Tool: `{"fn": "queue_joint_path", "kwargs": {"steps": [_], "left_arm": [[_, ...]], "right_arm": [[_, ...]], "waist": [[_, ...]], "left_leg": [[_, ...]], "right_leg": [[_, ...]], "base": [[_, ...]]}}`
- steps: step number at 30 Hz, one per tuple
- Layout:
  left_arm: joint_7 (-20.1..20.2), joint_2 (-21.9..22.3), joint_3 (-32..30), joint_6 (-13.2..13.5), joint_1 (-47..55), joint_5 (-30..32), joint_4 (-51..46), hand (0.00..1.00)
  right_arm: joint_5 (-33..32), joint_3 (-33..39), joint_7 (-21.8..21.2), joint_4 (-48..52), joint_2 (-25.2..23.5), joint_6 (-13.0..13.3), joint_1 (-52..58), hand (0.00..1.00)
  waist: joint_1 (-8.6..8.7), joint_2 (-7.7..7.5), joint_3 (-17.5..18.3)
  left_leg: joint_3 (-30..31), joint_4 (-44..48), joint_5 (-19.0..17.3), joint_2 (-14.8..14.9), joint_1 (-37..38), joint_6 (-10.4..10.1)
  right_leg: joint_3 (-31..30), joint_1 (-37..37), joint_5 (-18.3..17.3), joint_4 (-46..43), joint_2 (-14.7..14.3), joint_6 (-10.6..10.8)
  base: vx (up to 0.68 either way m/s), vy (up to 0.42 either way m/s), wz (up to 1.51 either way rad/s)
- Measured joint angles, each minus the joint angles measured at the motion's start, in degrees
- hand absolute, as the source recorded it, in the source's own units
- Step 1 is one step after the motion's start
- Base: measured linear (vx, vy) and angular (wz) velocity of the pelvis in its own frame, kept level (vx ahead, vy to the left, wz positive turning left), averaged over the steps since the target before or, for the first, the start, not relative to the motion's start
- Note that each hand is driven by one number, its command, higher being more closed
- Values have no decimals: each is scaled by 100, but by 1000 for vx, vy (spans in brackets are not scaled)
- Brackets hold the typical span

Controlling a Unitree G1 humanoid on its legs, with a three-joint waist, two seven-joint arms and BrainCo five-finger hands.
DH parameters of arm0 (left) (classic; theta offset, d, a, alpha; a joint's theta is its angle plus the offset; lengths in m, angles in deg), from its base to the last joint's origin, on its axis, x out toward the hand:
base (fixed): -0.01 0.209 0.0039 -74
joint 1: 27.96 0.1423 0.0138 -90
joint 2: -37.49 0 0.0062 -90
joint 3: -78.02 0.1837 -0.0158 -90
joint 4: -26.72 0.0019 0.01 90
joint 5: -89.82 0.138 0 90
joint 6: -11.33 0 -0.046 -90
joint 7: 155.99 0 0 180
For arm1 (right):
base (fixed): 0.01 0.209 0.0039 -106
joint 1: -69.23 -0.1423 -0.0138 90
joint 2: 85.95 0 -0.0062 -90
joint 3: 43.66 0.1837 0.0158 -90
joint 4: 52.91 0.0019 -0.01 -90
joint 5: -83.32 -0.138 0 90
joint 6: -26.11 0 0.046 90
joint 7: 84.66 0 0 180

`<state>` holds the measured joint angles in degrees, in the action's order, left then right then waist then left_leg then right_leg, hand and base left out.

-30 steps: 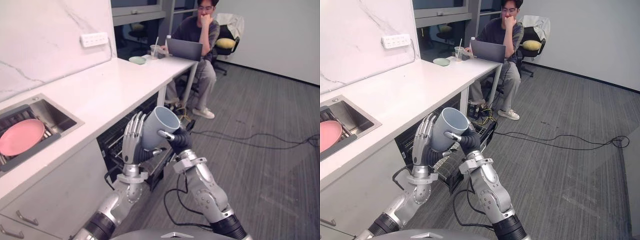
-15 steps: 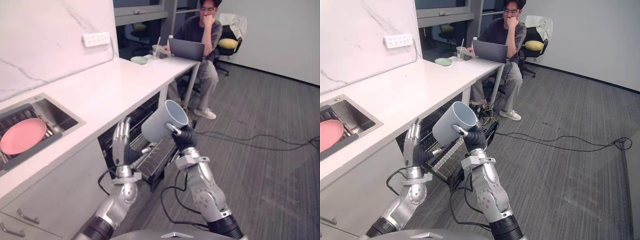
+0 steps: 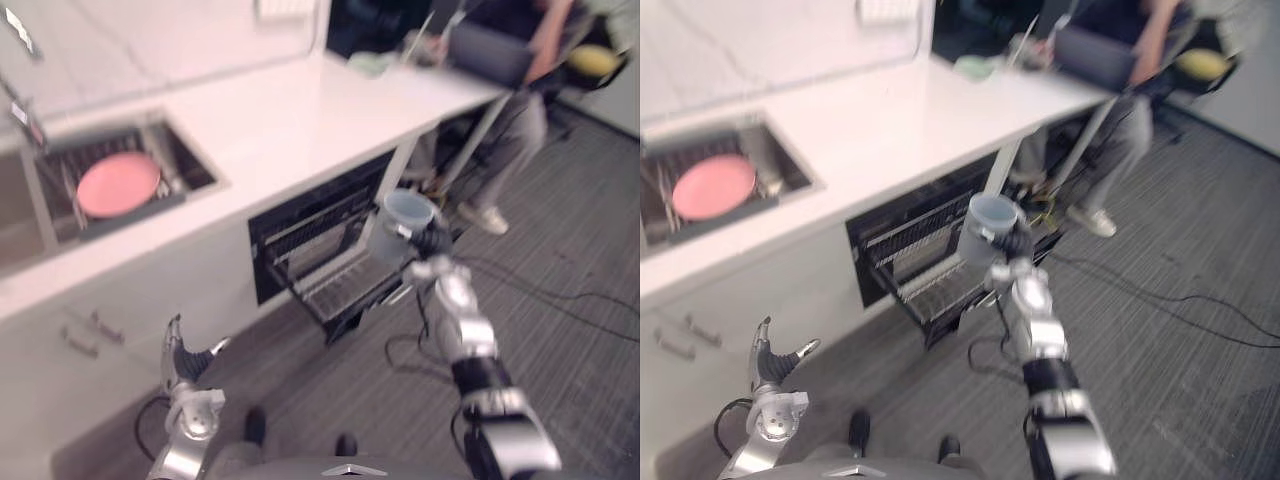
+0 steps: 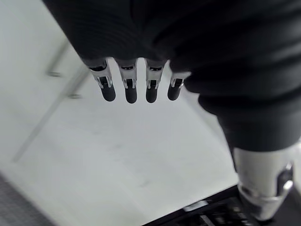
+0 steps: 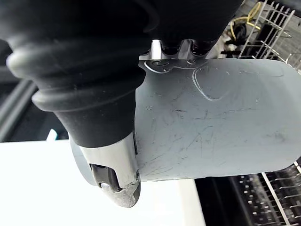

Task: Walk over to the sink, pick up the cup, carry it to the dishwasher, place the cup inside the dishwasher, then close the dishwasher door

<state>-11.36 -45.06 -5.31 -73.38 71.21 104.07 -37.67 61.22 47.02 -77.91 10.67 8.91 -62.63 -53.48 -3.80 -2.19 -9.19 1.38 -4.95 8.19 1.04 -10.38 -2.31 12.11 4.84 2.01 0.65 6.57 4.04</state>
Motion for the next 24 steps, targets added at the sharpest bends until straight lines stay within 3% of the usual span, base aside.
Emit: {"fn": "queue_joint_path", "kwargs": {"steps": [1,4,6,7,10,12,15,19,24], "left_arm": [[119,-12,-1,30,-11,-67,52,0],[340,-12,28,144,105,-172,163,0],[351,-15,31,206,176,-172,196,0],[507,-52,130,360,153,-171,196,0],[597,-80,304,540,105,-304,186,0],[620,-120,350,576,148,-555,196,0],[622,-171,543,634,115,-743,182,0],[625,-160,748,629,83,-974,131,0],[632,-156,947,601,84,-1270,29,0]], "right_arm": [[1,-6,-10,-472,295,-11,-493,100],[2,-211,-113,-1136,732,-96,-944,100],[2,-317,-180,-1315,767,-111,-1069,100],[68,-799,-537,-2104,1064,-229,-1792,100],[131,-954,-774,-2849,1426,-324,-2316,100],[231,-1024,-966,-3308,1467,-439,-2600,100],[459,-1210,-1167,-3566,1522,-502,-2933,100],[1066,-1410,-1176,-3836,1676,-529,-3301,100],[1295,-1416,-1301,-4004,1889,-557,-3553,100]], "waist": [[-143,54,-244],[-375,165,-523],[-416,206,-662],[-454,389,-999],[-649,583,-1365],[-774,655,-1428],[-810,788,-1495],[-869,1005,-1607],[-973,1225,-1709]], "left_leg": [[68,1,114,16,-188,-14],[273,2,349,-8,-494,11],[334,2,388,-26,-486,28],[479,33,570,-31,-664,55],[598,34,642,-37,-795,62],[676,36,648,-35,-926,67],[786,36,649,-43,-1047,68],[903,37,652,-42,-1226,58],[959,38,673,-46,-1358,55]], "right_leg": [[123,121,103,31,-14,11],[313,243,298,130,-42,59],[384,186,305,110,-44,52],[581,298,298,61,-52,75],[704,358,312,65,-61,90],[808,453,284,39,-74,120],[913,548,203,-34,-73,120],[1030,782,14,-301,-50,113],[1053,1101,-271,-785,45,109]], "base": [[-134,-42,43],[-55,-39,43],[28,-34,27],[15,-34,33],[19,-53,29],[40,-68,20],[51,-69,16],[42,-52,11],[50,-41,6]]}}
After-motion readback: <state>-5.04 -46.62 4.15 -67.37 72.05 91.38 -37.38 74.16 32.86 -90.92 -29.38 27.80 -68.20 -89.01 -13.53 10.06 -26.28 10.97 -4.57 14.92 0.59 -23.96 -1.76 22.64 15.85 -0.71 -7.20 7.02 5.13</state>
